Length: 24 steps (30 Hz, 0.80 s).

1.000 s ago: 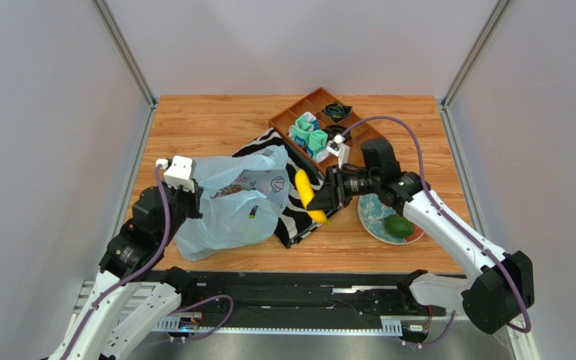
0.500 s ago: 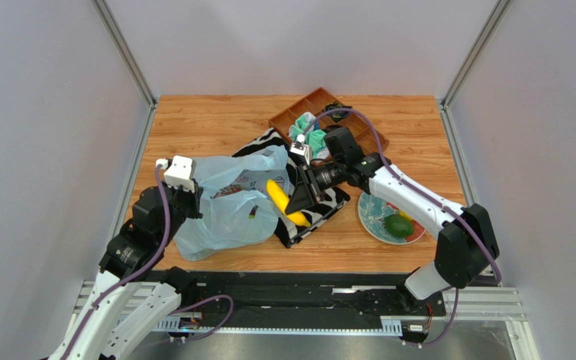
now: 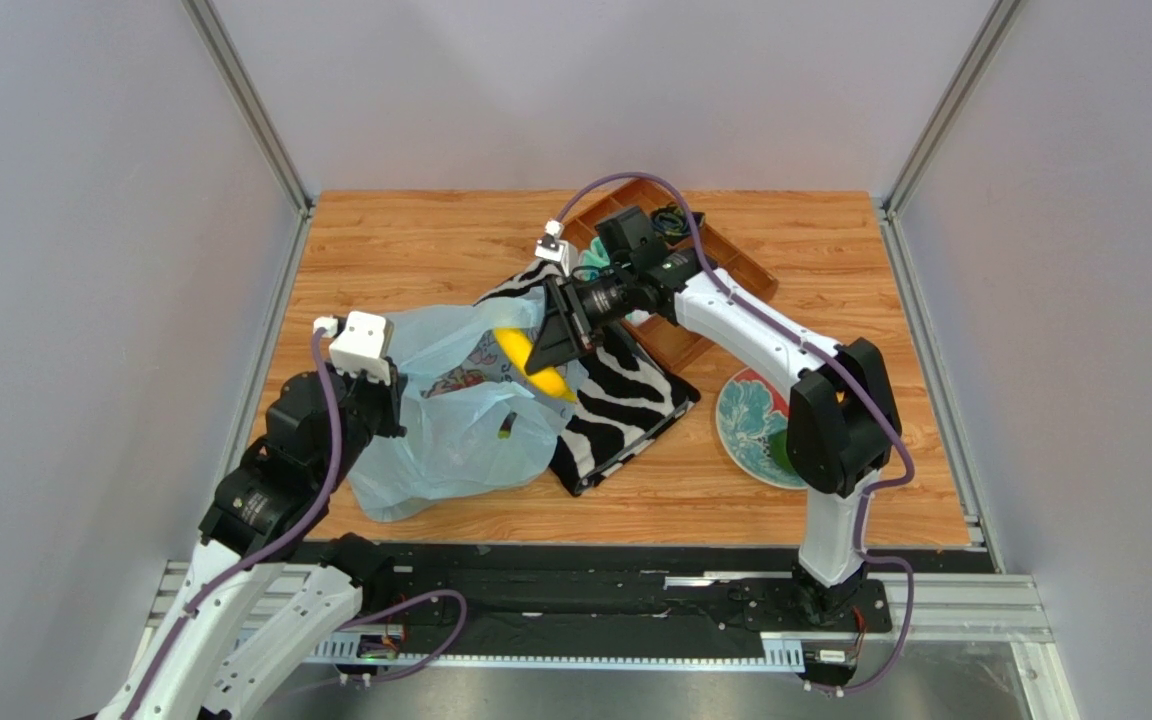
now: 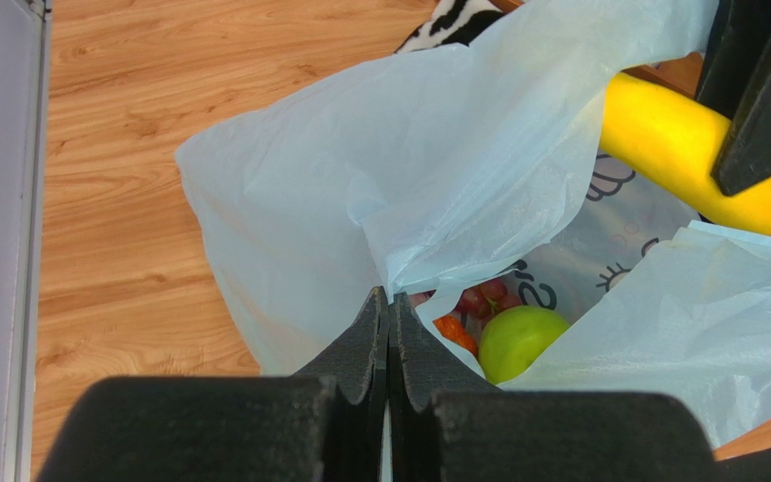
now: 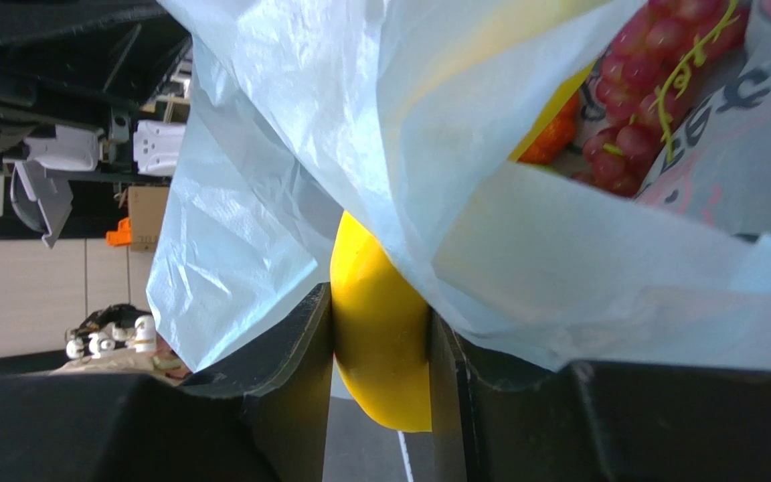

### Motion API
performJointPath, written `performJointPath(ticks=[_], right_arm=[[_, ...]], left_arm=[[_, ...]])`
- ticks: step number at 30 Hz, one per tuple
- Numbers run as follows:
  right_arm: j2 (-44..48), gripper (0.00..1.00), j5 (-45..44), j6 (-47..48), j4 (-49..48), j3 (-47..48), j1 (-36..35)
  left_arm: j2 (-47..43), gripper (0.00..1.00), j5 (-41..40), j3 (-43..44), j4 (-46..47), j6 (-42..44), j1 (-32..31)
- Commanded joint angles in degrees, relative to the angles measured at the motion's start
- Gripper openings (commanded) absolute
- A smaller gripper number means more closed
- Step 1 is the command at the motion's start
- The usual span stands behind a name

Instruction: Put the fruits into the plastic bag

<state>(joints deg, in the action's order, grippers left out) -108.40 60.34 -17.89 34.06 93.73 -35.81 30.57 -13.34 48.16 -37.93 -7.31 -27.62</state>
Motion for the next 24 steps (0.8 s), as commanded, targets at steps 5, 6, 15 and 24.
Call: performJointPath(ticks=[5, 6, 15, 24], right_arm=[[-1.64, 0.01, -10.04, -7.78, -10.86, 2.51, -0.75], [-2.25, 0.01, -13.02, -7.69, -11.30, 2.33, -2.06], [-2.61, 0.00, -22.88, -10.06, -19.02, -2.32, -10.05], [-2.78, 0.04, -30.62, -10.24, -19.83, -4.79, -15.95]], left_arm=[[0.55, 0.00, 0.95, 0.18, 1.19, 0.81, -0.07], [0.63, 0.00, 0.95, 0.18, 1.19, 0.81, -0.07], [0.72, 0.00, 0.69, 0.18, 1.02, 0.72, -0.07], [0.46, 0.00, 0.69, 0.18, 0.93, 0.63, -0.07]])
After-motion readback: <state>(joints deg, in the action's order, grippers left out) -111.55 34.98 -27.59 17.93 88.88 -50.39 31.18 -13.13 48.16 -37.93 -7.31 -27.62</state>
